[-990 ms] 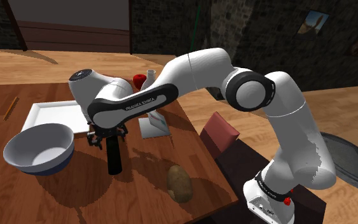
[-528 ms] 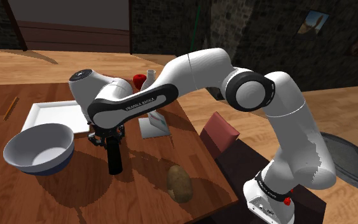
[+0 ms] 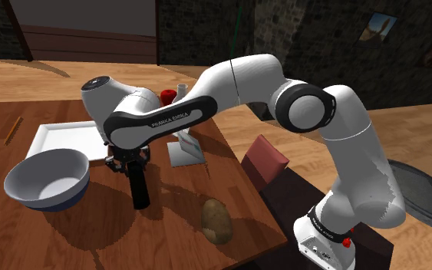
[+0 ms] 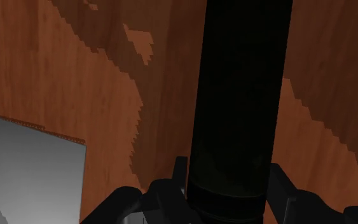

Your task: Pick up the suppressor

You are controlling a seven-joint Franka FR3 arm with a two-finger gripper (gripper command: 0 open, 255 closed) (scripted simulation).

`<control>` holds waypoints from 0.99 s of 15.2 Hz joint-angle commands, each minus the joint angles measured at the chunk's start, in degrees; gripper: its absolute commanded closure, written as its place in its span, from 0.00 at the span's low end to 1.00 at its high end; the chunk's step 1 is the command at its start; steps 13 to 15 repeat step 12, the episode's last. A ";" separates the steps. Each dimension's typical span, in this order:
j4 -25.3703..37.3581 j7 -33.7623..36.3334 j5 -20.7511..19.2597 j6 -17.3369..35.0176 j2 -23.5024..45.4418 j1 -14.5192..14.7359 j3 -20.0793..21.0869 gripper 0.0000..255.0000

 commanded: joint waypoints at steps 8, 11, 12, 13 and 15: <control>2.84 -0.94 0.99 -5.17 -2.56 0.08 0.66 1.00; 3.68 -1.16 1.20 -6.46 -3.06 0.15 0.79 1.00; 3.69 -1.16 1.19 -6.46 -3.06 0.16 0.79 1.00; 3.69 -1.16 1.19 -6.46 -3.06 0.16 0.79 1.00; 3.69 -1.16 1.19 -6.46 -3.06 0.16 0.79 1.00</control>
